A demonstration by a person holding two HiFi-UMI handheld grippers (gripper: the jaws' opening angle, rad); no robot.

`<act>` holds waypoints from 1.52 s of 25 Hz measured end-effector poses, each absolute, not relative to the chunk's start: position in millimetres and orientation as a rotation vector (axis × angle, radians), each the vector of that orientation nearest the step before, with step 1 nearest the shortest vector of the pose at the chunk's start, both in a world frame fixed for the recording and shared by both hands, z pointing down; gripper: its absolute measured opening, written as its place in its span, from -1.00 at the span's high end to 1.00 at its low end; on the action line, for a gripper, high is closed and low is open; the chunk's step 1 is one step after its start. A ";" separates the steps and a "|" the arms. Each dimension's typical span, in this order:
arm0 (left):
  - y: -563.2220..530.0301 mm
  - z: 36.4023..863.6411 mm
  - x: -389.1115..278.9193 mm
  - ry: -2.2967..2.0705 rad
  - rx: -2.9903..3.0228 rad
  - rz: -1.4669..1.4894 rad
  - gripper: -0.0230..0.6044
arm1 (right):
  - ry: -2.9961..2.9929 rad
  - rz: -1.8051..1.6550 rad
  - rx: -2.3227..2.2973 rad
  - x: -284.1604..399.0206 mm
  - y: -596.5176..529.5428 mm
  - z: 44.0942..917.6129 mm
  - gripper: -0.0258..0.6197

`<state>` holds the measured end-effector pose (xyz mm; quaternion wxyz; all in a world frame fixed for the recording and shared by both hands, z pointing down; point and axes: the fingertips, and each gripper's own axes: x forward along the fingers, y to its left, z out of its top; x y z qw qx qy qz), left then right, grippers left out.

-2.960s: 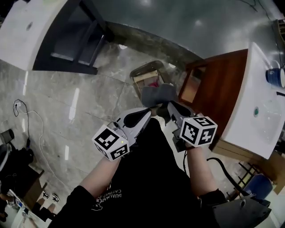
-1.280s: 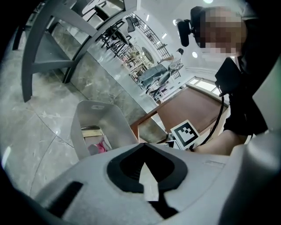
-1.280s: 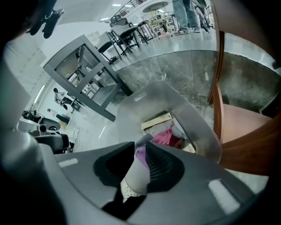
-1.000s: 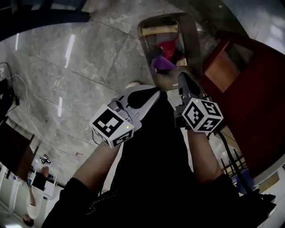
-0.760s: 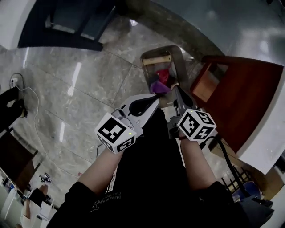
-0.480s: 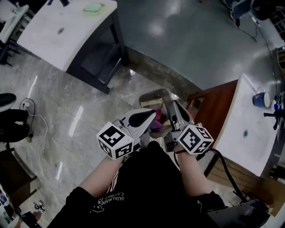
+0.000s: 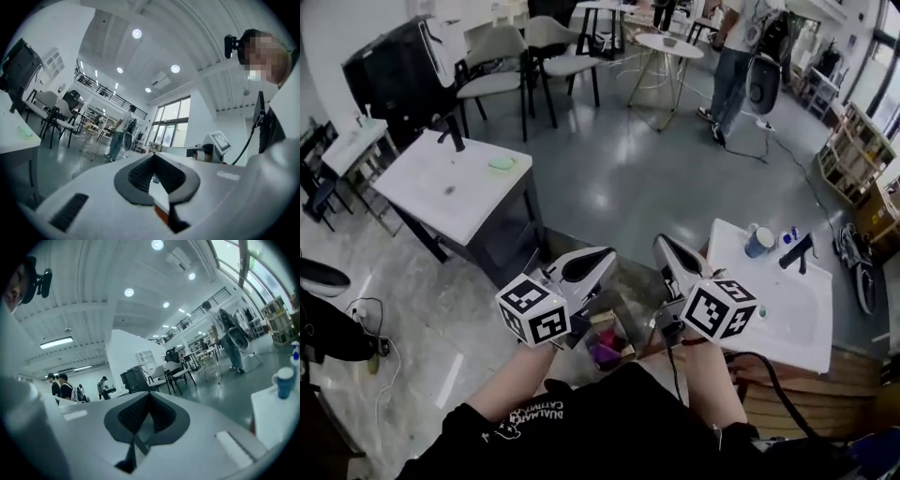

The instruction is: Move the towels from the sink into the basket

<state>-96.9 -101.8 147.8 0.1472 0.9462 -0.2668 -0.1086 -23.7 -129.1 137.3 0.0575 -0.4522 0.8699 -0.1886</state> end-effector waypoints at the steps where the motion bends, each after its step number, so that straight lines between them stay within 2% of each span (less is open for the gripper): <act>1: -92.8 133.7 -87.4 -0.745 2.738 -0.322 0.92 | 2.640 -0.522 -1.380 -13.9 -118.0 122.5 0.91; 9: -48.8 56.3 -13.0 -0.705 2.795 -0.389 0.92 | 2.685 -0.387 -1.405 72.8 -78.8 55.1 0.91; 20: -13.3 50.2 63.2 -0.778 2.778 -0.432 0.92 | 2.760 -0.381 -1.414 157.1 -44.7 65.1 0.91; 38: 28.2 57.8 86.6 -0.871 2.765 -0.380 0.92 | 2.778 -0.406 -1.404 193.8 -8.8 75.4 0.91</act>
